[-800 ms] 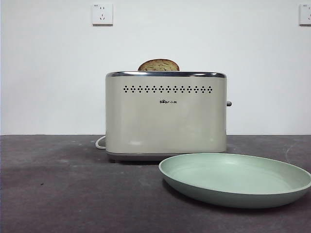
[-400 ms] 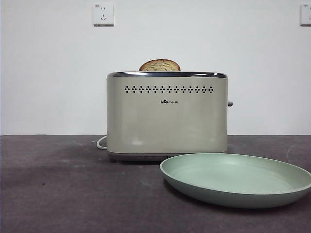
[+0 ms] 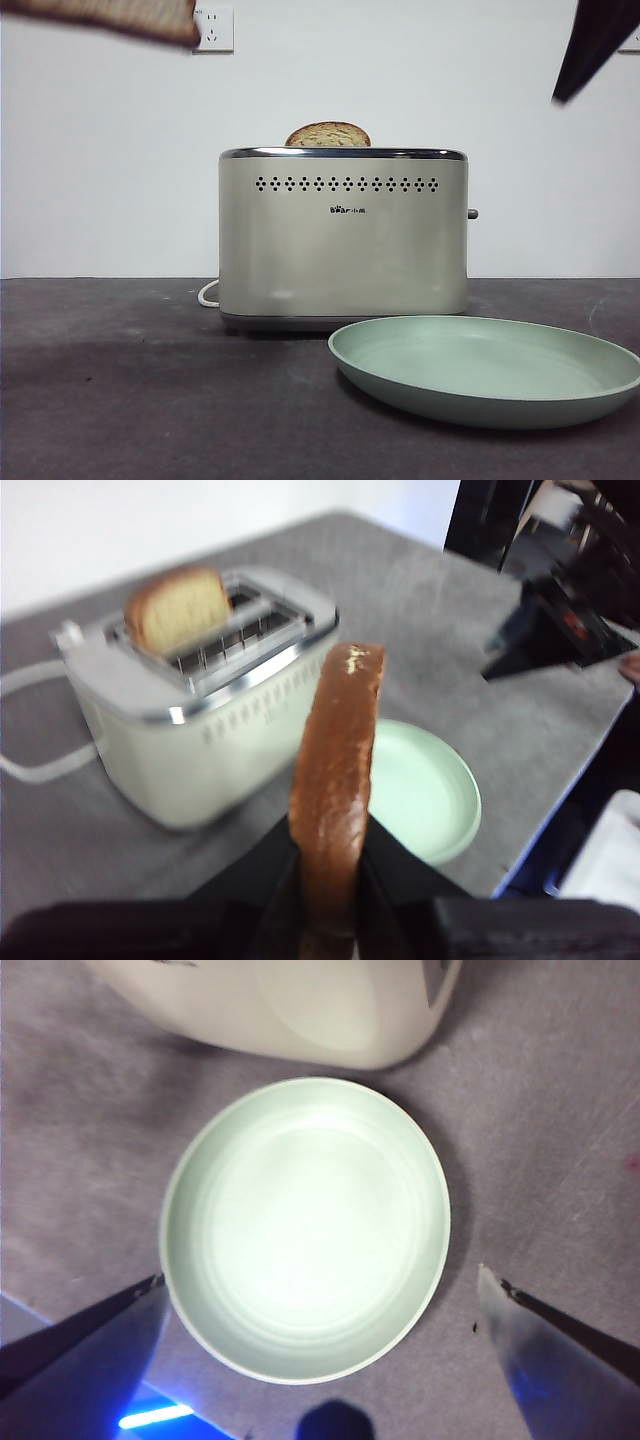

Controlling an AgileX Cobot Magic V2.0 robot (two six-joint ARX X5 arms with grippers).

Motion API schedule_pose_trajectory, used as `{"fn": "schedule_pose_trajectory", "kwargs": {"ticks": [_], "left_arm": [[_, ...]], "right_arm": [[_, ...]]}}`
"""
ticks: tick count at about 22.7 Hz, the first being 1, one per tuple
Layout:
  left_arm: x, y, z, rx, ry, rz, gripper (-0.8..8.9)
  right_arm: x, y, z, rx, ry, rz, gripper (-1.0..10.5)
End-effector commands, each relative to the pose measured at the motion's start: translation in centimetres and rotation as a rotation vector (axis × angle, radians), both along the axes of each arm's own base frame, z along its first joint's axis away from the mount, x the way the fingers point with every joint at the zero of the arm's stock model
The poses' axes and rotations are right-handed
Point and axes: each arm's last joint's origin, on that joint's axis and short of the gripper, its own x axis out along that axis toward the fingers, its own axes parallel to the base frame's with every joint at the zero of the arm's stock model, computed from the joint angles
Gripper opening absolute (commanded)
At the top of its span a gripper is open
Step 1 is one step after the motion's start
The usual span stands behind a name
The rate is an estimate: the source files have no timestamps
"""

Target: Take the bread from the toaster,put the bread on the plate,put the plate on the table

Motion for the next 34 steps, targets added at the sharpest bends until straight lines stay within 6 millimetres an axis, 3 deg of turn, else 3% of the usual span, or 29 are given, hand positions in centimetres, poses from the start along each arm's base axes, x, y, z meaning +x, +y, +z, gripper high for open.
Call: {"fn": "schedule_pose_trajectory", "kwargs": {"ticks": [1,8,10,15,20,23,25,31,34], "left_arm": [[-0.5,0.2,-0.6,-0.047,0.032,0.015,-0.06],[-1.4,0.7,-0.9,-0.042,0.072,0.018,-0.06],[-1.5,0.7,-1.0,-0.043,0.093,0.01,-0.06],[-1.6,0.7,-1.1,-0.061,0.121,0.01,-0.06],[-1.6,0.6,-1.1,-0.083,0.145,-0.013,-0.06],[-1.7,0.6,-1.1,-0.102,0.164,-0.029,-0.06],[-1.7,0.5,-1.1,-0.111,0.173,-0.037,-0.06],[-1.7,0.5,-1.1,-0.122,0.186,-0.033,-0.06],[-1.7,0.5,-1.0,-0.124,0.188,-0.032,-0.07]], "right_arm": [[1.8,0.3,-1.7,-0.015,0.078,-0.016,5.3],[5.9,1.0,-6.9,-0.048,0.253,-0.016,4.9],[6.7,1.1,-8.4,-0.056,0.299,-0.015,4.3],[8.1,1.4,-11.4,-0.071,0.381,-0.015,4.2],[8.5,1.5,-11.9,-0.071,0.369,-0.008,1.5],[8.3,1.4,-12.2,-0.072,0.371,-0.01,0.9],[8.2,1.4,-12.7,-0.072,0.369,-0.01,-0.2],[8.2,1.4,-12.6,-0.065,0.353,-0.016,-0.2],[7.7,1.4,-11.0,-0.042,0.308,-0.025,-0.2]]}}
